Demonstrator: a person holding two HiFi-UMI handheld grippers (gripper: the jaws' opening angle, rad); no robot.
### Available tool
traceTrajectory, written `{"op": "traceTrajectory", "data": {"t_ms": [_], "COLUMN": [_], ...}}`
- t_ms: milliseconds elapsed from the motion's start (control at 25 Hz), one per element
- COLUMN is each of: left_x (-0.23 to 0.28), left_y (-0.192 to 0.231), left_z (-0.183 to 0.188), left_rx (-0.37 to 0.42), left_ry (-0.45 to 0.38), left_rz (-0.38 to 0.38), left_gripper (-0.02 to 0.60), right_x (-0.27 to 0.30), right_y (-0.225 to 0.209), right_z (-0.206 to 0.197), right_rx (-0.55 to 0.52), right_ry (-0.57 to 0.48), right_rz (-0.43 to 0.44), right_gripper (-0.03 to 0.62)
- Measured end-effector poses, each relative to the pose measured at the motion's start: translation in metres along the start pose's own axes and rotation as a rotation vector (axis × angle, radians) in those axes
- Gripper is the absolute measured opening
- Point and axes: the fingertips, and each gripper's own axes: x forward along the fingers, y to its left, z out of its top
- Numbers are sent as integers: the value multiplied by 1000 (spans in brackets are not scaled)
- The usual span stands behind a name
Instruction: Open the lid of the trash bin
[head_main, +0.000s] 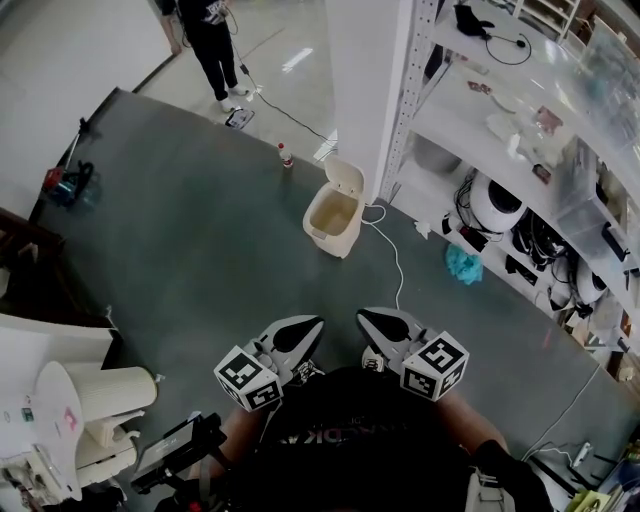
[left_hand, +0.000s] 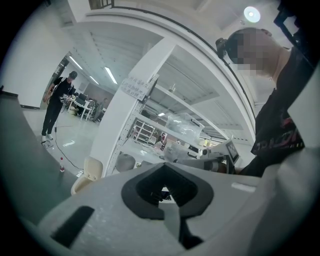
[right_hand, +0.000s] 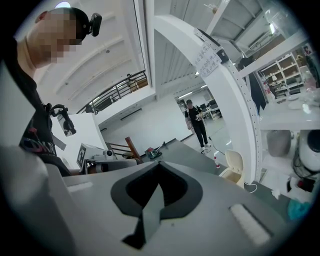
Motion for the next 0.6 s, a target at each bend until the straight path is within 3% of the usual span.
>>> {"op": "traceTrajectory", "data": {"t_ms": [600], "left_x": [-3], "left_y": [-1], "left_z": [-5], "left_rx": [-26], "left_ry": [-10], "left_rz": [15], "left_gripper": [0], "right_x": [0], "right_y": [0], "right_z": [-8], "right_rx": [10], "right_ry": [13], "right_rz": [0], "right_gripper": [6]}}
